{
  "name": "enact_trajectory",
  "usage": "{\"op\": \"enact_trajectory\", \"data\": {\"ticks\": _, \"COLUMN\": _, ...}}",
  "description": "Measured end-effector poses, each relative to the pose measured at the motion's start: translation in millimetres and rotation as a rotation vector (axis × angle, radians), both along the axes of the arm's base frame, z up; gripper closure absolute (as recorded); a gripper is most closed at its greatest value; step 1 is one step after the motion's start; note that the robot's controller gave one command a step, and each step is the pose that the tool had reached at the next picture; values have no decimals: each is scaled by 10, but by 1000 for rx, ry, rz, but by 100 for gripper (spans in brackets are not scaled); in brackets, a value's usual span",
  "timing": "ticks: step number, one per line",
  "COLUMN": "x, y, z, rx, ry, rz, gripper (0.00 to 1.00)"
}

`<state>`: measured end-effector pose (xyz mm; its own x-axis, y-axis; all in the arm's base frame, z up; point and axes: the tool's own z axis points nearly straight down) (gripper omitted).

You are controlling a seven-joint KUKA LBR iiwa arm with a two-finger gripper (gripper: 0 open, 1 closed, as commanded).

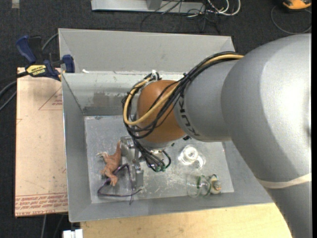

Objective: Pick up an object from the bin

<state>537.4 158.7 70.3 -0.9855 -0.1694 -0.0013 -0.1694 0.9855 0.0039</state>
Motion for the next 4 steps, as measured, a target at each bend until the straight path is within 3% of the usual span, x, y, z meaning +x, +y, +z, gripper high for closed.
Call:
{"op": "enact_trajectory", "data": {"ticks": 1, "x": 371, "y": 4, "z": 652, "rx": 3, "ry": -2, "rz": -63, "gripper": 0}}
{"op": "enact_trajectory", "data": {"ticks": 2, "x": 146, "y": 524, "z": 181, "rx": 2, "ry": -3, "rz": 123, "gripper": 0}}
{"op": "enact_trajectory", "data": {"ticks": 3, "x": -159, "y": 214, "z": 21, "rx": 3, "ry": -17, "rz": 699, "gripper": 100}}
{"op": "enact_trajectory", "data": {"ticks": 4, "x": -159, "y": 213, "z": 20, "rx": 3, "ry": -17, "rz": 698, "gripper": 100}}
